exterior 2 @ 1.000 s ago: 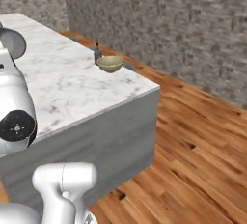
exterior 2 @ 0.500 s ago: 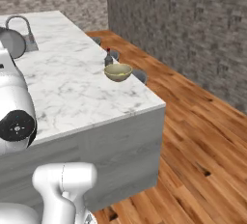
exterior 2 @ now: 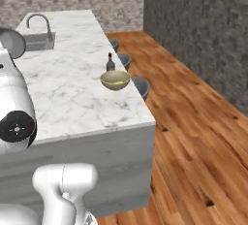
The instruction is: There is a bowl on the dining counter. Grab a lemon wedge from the fridge and place it in the bowl. Then get the liquor bottle and glass cup from the cabinet and place them next to the bowl.
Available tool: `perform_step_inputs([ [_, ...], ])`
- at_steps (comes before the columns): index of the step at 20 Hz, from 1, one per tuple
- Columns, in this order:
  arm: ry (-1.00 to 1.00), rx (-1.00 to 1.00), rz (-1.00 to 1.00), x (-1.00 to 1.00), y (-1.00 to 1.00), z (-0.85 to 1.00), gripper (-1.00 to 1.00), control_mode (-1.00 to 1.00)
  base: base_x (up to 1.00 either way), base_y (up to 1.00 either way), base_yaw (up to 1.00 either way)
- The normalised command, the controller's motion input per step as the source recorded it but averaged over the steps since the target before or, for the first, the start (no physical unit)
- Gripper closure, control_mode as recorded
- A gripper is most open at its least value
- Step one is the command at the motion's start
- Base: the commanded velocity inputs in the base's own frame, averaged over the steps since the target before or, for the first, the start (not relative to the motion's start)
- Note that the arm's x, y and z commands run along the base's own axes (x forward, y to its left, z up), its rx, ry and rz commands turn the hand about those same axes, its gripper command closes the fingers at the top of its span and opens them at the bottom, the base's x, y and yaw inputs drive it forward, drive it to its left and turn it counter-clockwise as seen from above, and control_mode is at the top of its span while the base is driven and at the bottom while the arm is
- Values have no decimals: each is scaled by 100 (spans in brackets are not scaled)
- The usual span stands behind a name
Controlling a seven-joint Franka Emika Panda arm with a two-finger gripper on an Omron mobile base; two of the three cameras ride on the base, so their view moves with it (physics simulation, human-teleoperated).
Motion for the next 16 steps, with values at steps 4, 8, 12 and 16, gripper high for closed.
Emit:
perform_step_inputs([
  [4, 0, 0, 0, 0, 0, 0, 100, 100, 47, -71, 38],
  [8, 0, 0, 0, 0, 0, 0, 100, 100, 50, -74, 37],
  [12, 0, 0, 0, 0, 0, 0, 100, 100, 66, -71, 36],
  [16, 0, 0, 0, 0, 0, 0, 100, 100, 76, -70, 36],
])
